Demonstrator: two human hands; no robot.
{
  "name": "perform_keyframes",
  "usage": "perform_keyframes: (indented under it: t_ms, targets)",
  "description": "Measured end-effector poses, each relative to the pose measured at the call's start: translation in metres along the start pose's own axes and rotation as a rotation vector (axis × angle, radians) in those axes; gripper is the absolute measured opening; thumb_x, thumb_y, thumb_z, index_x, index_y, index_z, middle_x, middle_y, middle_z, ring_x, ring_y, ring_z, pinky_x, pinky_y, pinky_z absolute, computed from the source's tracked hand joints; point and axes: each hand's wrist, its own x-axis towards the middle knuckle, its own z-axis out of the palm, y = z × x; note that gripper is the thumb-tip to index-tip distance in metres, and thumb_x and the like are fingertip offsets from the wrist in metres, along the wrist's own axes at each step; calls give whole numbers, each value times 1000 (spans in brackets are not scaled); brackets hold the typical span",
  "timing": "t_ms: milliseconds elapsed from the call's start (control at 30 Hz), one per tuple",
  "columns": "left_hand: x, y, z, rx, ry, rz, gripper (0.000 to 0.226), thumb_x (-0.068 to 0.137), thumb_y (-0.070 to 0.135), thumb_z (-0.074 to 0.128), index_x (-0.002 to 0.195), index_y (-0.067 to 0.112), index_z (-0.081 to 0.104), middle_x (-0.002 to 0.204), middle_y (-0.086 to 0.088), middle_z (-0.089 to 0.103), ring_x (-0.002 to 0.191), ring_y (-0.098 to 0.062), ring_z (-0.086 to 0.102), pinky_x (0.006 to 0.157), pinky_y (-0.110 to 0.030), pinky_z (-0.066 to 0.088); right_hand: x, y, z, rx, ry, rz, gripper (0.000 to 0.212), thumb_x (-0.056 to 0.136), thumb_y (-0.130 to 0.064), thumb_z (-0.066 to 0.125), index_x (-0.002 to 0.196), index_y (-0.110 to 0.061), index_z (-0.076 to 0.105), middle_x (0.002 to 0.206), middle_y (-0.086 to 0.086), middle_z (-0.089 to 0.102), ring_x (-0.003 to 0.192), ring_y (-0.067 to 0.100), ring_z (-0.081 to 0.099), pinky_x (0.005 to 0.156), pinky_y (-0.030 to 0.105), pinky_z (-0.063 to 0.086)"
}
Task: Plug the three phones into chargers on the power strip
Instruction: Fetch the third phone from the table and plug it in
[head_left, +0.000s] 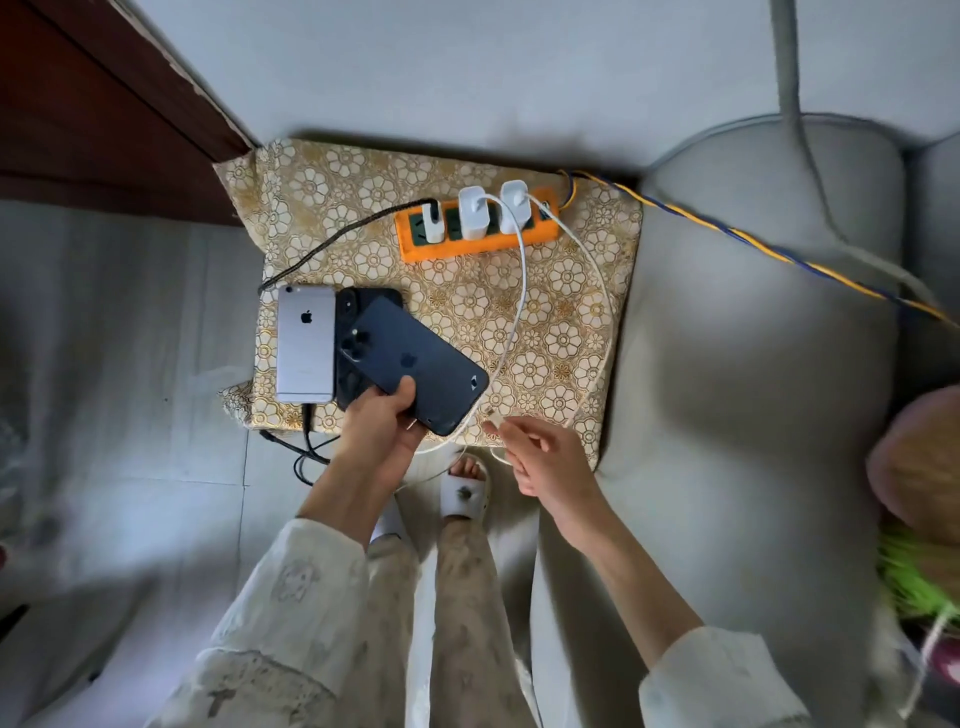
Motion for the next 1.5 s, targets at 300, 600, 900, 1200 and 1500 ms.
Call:
perform_keyframes:
  t_ms: [300, 600, 900, 1200, 1500]
  targets:
    - [-15, -10, 3, -91, -68, -57, 17, 95, 1, 38, 96, 7, 53, 97, -5, 62, 87, -17, 60, 63, -31, 57, -10, -2, 4, 132, 4, 76, 24, 92, -7, 51, 114, 1, 60, 31, -13, 38, 27, 0, 37, 33, 10, 24]
    - [-21, -13, 2, -145, -77, -106, 17, 95, 2, 37, 96, 4, 54, 98, -9, 62, 90, -19, 60, 71, -37, 50, -13, -7, 1, 198, -41, 72, 20, 92, -1, 48, 109, 3, 59, 32, -12, 35, 26, 1, 37, 32, 10, 21]
    - [-24, -18, -2, -171, -96, -87, 18, 95, 2, 38, 100, 6, 54, 100, -7, 62, 92, -19, 60, 64, -31, 59, -13, -4, -4, 2, -36, 19, 20, 92, -5, 49, 105, 0, 63, 30, -12, 42, 27, 0, 40, 33, 9, 26]
    - [-24, -25, 8, 93, -7, 108, 20, 92, 1, 46, 111, 5, 51, 95, -3, 63, 86, -16, 63, 61, -27, 60, -8, 11, -6, -89, -71, 11, 24, 96, -7, 42, 96, 3, 64, 32, -16, 46, 29, -2, 42, 35, 7, 26]
    - [-22, -30, 9, 576, -70, 52, 23, 91, 4, 50, 112, 10, 54, 108, -10, 63, 98, -23, 59, 81, -30, 49, -8, 31, -38, 76, -116, 136, 25, 91, -18, 53, 115, -9, 56, 107, 6, 63, 99, 16, 61, 87, 31, 51]
